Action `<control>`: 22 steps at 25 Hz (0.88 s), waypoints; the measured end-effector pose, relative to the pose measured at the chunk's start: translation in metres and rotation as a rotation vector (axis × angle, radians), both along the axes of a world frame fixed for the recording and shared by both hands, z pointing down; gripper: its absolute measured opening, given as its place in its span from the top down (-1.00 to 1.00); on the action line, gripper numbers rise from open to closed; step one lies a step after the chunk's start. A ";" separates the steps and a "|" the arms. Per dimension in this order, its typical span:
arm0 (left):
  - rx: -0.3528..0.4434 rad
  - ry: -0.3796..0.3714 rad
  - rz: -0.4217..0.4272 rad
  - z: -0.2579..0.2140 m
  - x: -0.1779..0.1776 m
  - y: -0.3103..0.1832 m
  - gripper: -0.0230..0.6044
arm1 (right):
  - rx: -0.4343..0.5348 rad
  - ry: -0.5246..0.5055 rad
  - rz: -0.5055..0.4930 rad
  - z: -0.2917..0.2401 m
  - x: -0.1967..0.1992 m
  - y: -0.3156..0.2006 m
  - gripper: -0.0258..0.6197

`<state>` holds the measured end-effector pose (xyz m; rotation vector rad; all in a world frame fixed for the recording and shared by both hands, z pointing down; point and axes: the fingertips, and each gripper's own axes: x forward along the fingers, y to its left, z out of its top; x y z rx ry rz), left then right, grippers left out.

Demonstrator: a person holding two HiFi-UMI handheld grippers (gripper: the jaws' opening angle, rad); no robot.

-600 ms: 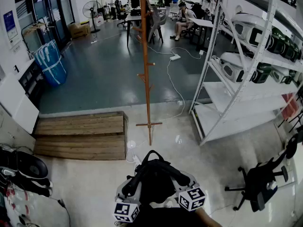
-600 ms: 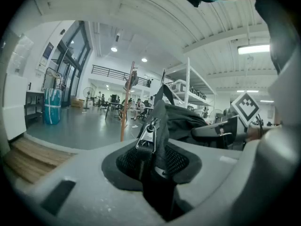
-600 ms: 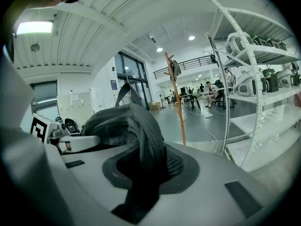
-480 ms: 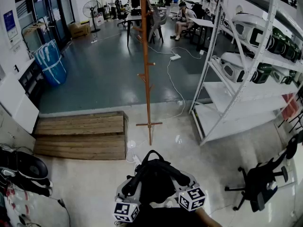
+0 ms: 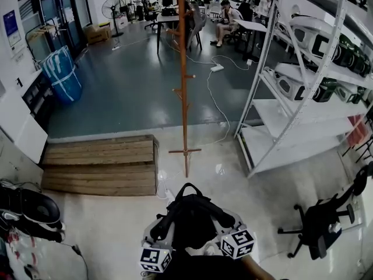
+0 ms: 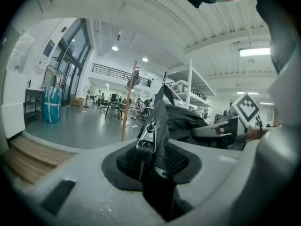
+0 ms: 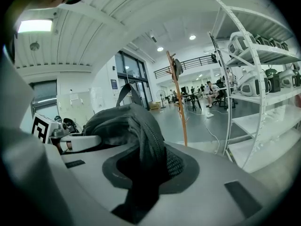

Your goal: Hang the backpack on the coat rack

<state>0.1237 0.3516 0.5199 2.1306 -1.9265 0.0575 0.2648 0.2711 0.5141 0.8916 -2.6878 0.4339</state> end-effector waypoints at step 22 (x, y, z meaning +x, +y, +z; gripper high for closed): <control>0.012 0.004 0.084 0.001 -0.105 -0.044 0.56 | 0.007 -0.022 0.092 0.001 -0.098 -0.032 0.68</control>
